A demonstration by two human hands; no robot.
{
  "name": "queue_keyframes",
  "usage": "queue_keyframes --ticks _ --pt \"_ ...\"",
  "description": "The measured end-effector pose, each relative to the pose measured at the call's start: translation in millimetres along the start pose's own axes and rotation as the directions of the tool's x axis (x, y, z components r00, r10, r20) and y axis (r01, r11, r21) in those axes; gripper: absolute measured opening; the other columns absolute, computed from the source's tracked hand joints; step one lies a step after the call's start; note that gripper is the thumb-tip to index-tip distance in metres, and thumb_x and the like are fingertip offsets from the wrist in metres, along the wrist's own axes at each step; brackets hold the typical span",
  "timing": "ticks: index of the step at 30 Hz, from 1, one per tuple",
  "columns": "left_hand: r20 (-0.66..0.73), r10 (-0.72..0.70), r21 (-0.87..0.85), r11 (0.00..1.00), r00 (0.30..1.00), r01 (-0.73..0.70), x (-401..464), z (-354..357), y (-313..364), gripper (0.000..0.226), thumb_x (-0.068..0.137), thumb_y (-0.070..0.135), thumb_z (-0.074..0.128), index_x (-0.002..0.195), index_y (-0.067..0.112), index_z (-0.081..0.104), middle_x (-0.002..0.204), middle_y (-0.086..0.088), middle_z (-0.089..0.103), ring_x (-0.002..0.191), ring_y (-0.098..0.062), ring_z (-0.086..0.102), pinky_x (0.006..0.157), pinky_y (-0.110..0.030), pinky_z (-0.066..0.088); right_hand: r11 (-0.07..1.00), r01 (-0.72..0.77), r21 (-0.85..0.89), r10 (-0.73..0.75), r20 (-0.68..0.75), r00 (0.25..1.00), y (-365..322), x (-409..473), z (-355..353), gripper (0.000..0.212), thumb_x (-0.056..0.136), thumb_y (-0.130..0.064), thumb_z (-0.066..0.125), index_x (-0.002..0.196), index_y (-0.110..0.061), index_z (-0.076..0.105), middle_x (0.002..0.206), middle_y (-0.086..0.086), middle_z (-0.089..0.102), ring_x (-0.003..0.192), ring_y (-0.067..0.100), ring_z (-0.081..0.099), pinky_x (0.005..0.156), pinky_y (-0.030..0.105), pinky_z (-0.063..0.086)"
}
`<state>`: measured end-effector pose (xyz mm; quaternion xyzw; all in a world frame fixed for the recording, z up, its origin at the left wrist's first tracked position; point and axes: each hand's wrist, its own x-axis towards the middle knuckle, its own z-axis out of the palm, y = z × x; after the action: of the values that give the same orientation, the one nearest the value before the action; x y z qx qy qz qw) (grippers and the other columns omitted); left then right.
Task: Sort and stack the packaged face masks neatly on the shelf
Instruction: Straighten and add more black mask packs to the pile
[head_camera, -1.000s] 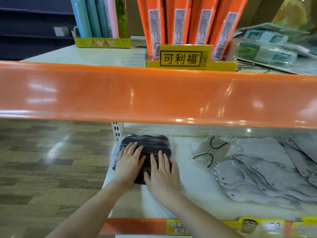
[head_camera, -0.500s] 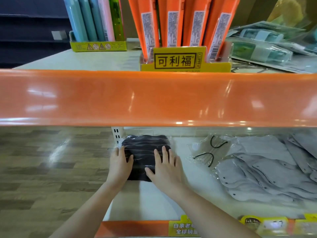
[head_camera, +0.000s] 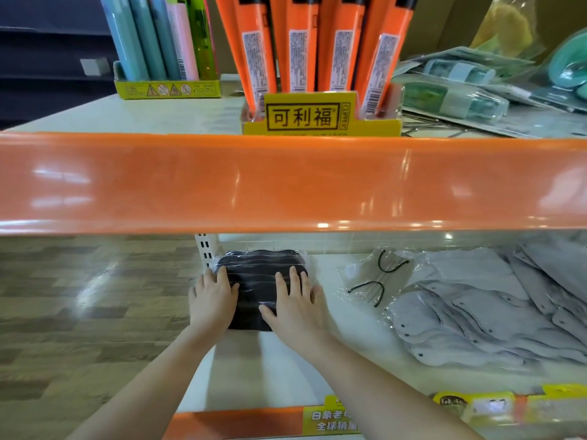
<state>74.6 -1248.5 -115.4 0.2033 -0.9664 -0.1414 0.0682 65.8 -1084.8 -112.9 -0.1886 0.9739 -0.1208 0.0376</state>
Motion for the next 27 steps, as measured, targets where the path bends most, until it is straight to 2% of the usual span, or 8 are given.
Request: queue_keyframes --ticks 3,6,10,14,17,18,22,27 --pt "-0.091 0.096 0.062 0.994 0.991 -0.091 -9.4 -4.0 7.8 0.042 0.097 0.024 0.047 0.136 0.008 0.044 0.143 -0.017 0.043 0.134 -0.036 0.035 0.108 -0.048 0.029 0.997 0.006 0.073 0.000 -0.079 0.997 2.9 -4.9 -4.6 0.063 0.100 -0.047 0.033 0.152 -0.016 0.017 0.160 0.011 0.003 0.147 0.026 -0.001 0.116 0.047 0.009" --pt "-0.114 0.193 0.035 0.981 0.975 -0.190 -18.6 -3.3 26.1 0.041 0.098 0.020 0.046 0.136 0.008 0.048 0.144 -0.011 0.045 0.138 -0.031 0.034 0.110 -0.046 0.027 0.986 0.023 0.167 0.013 -0.214 0.977 12.6 -11.9 -11.1 0.045 0.099 -0.034 0.041 0.140 -0.013 0.043 0.154 0.013 0.026 0.141 0.029 0.024 0.112 0.041 0.025" --pt "-0.098 0.320 -0.013 0.946 0.942 -0.323 -31.4 2.7 62.2 0.039 0.100 0.025 0.042 0.136 0.015 0.052 0.143 -0.004 0.049 0.136 -0.023 0.038 0.110 -0.041 0.030 0.980 0.053 0.190 0.023 -0.374 0.927 31.7 -26.3 -17.5 0.036 0.087 -0.029 0.038 0.106 -0.014 0.065 0.122 0.009 0.059 0.112 0.028 0.056 0.089 0.040 0.052" --pt "-0.121 0.492 -0.082 0.861 0.862 -0.502 -50.1 11.4 105.4 0.035 0.090 0.024 0.042 0.106 0.012 0.070 0.110 -0.005 0.069 0.108 -0.029 0.063 0.084 -0.045 0.051 0.981 0.061 0.184 0.028 -0.443 0.896 61.6 -47.5 -30.9 0.031 0.084 -0.025 0.042 0.105 -0.015 0.063 0.111 0.003 0.062 0.097 0.026 0.061 0.075 0.036 0.056" --pt "-0.126 0.573 -0.109 0.804 0.810 -0.585 -66.2 12.7 141.7 0.039 0.078 0.026 0.037 0.090 0.016 0.072 0.091 0.000 0.072 0.086 -0.025 0.070 0.066 -0.038 0.055 0.984 0.017 0.180 0.049 -0.355 0.934 90.0 -64.5 -40.3 0.047 0.087 -0.030 0.027 0.118 -0.011 0.057 0.122 0.003 0.056 0.111 0.026 0.053 0.088 0.042 0.050" --pt "-0.135 0.588 -0.119 0.790 0.798 -0.602 -71.4 15.4 153.8 0.037 0.077 0.026 0.037 0.087 0.016 0.072 0.089 0.000 0.071 0.083 -0.023 0.070 0.063 -0.036 0.055 0.983 0.020 0.184 0.053 -0.383 0.922 100.2 -71.1 -41.9 0.049 0.086 -0.030 0.025 0.117 -0.010 0.058 0.120 0.003 0.057 0.111 0.026 0.053 0.086 0.042 0.050" --pt "-0.111 0.626 -0.215 0.743 0.772 -0.633 -88.3 33.7 194.0 0.035 0.079 0.026 0.038 0.090 0.016 0.070 0.091 0.001 0.070 0.086 -0.025 0.067 0.068 -0.037 0.054 0.973 -0.004 0.229 0.119 -0.490 0.864 139.9 -97.3 -50.3 0.030 0.082 -0.024 0.039 0.099 -0.017 0.063 0.101 -0.002 0.061 0.088 0.021 0.062 0.062 0.028 0.054" --pt "-0.136 0.667 -0.237 0.696 0.733 -0.678 -112.4 49.5 239.9 0.034 0.079 0.028 0.041 0.093 0.017 0.070 0.093 0.003 0.068 0.094 -0.021 0.062 0.075 -0.035 0.051 0.984 -0.038 0.176 0.131 -0.555 0.821 186.6 -123.1 -67.9 0.024 0.084 -0.021 0.042 0.098 -0.019 0.062 0.102 -0.004 0.060 0.092 0.019 0.059 0.073 0.032 0.054"
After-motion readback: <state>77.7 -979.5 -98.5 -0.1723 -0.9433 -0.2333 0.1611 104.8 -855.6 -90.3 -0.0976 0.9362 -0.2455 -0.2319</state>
